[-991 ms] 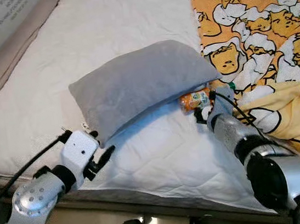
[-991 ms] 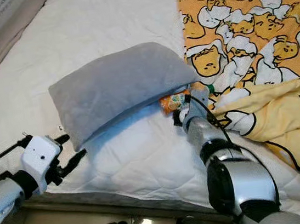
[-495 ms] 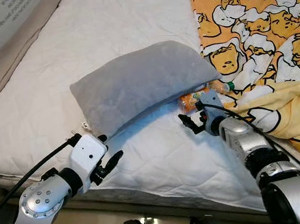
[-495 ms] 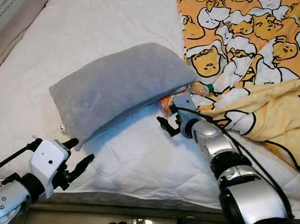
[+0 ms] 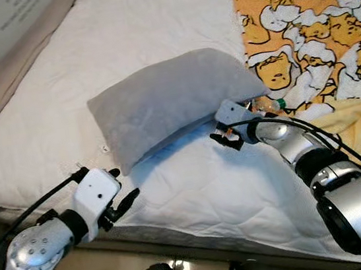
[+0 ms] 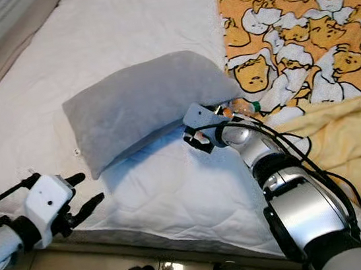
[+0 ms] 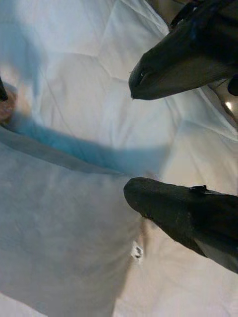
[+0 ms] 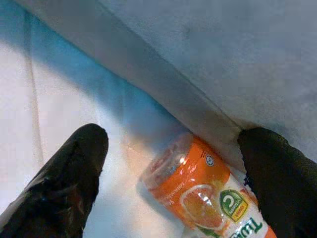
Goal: Clean up the room
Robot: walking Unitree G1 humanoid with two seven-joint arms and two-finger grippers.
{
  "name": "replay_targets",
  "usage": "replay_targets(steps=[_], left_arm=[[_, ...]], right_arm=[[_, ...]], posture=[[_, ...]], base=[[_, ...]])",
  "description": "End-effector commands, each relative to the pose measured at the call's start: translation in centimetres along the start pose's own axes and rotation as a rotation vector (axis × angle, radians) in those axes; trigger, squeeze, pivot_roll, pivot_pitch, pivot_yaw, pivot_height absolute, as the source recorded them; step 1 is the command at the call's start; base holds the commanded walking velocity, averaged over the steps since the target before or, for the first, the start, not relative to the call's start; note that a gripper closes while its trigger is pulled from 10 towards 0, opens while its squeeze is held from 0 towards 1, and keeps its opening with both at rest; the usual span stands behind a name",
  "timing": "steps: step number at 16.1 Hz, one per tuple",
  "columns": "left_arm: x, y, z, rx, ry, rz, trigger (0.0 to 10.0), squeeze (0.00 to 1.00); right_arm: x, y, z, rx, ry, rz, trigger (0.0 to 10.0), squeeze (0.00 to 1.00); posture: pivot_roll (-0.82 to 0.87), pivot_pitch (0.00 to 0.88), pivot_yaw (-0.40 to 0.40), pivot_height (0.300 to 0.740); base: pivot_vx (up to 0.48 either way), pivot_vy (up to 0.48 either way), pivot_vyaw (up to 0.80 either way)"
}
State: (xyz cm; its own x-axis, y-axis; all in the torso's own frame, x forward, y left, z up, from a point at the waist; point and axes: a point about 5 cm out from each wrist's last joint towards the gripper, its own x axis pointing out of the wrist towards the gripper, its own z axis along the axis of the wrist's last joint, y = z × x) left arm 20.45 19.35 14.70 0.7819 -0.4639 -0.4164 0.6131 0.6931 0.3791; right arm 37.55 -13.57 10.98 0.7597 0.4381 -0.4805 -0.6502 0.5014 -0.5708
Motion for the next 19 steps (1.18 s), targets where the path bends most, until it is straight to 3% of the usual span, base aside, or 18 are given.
replay_targets(steps=[1,6,11,13,15,18,19], left_arm=[[-1.1,-0.3,0.1,0.006,0.018,-0.013,10.0,0.00],[-2.9,-0.9,0.2,0.006,0.053,-0.023,10.0,0.00],[-3.6,-1.4,0.4,-0.006,0.069,-0.034,10.0,0.00],[-3.4,-1.4,0.4,-0.009,0.068,-0.049,10.0,0.00],[-3.0,-1.4,0.4,-0.010,0.063,-0.063,10.0,0.00],[-2.4,-1.2,0.4,-0.005,0.047,-0.078,10.0,0.00],[-1.9,-1.0,0.3,-0.004,0.040,-0.079,10.0,0.00]], right_arm=[[0.1,-0.4,-0.1,-0.137,0.080,0.010,10.0,0.00],[-0.2,-1.4,-0.9,-0.161,0.165,-0.095,10.0,0.00],[-0.2,-1.2,-1.5,-0.071,0.175,-0.128,10.0,0.00],[-0.5,-1.0,-1.9,0.021,0.188,-0.003,10.0,0.00],[-1.1,-1.6,-1.7,0.021,0.171,0.142,10.0,0.00],[-2.4,-3.2,-1.4,-0.034,0.141,0.263,10.0,0.00],[-3.1,-3.5,-1.5,-0.009,0.128,0.342,10.0,0.00]], posture=[[0.28,0.237,0.025,0.740],[0.32,0.287,0.022,0.740],[0.32,0.301,0.022,0.740],[0.31,0.286,0.020,0.740],[0.29,0.260,0.017,0.740],[0.26,0.223,0.015,0.740],[0.24,0.189,0.006,0.740]], base=[[0.000,0.000,0.00],[0.000,0.000,0.00],[0.000,0.000,0.00],[0.000,0.000,0.00],[0.000,0.000,0.00],[0.000,0.000,0.00],[0.000,0.000,0.00]])
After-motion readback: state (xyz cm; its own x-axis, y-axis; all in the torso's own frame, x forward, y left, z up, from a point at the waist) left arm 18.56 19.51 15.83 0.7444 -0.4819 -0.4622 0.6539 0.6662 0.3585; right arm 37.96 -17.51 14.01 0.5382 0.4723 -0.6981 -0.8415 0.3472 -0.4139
